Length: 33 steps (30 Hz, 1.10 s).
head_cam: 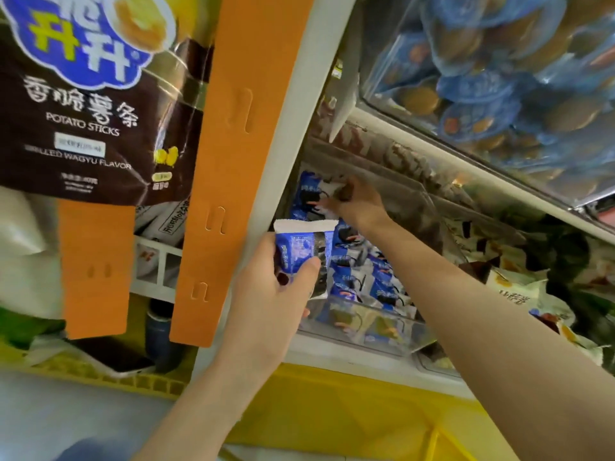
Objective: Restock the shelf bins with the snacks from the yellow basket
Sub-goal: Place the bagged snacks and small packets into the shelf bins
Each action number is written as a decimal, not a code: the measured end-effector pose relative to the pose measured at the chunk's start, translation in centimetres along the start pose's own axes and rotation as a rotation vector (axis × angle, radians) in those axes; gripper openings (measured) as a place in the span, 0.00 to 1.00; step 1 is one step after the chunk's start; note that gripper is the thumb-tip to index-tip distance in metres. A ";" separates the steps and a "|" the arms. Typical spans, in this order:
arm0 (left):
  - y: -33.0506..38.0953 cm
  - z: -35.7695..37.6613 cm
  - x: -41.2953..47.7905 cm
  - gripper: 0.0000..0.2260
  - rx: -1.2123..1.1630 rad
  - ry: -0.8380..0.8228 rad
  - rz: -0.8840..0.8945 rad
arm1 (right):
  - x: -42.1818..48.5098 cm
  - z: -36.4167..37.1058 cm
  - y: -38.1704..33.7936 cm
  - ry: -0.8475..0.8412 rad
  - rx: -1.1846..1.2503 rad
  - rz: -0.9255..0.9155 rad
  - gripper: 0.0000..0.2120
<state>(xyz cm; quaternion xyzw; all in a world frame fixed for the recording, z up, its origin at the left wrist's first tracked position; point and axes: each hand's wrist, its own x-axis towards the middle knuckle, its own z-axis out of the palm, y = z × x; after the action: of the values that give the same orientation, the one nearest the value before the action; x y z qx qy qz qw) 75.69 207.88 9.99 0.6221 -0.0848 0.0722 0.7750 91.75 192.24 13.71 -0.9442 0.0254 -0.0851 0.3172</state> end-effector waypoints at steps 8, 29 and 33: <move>0.3 0.0 0.3 0.09 0.023 -0.016 0.062 | 2.3 1.7 -0.2 -0.125 -0.184 -0.164 0.19; -0.1 0.6 0.1 0.14 -0.204 -0.150 -0.065 | -11.4 -3.4 -0.3 -0.030 0.403 -0.184 0.12; -0.8 1.2 0.0 0.18 -0.017 -0.168 -0.046 | -15.7 -4.7 -0.8 -0.257 0.462 -0.156 0.07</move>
<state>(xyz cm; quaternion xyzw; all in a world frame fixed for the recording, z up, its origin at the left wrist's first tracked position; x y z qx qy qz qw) 75.77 206.53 9.46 0.6212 -0.1358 0.0016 0.7718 75.44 191.66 15.55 -0.8490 -0.1080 0.0074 0.5172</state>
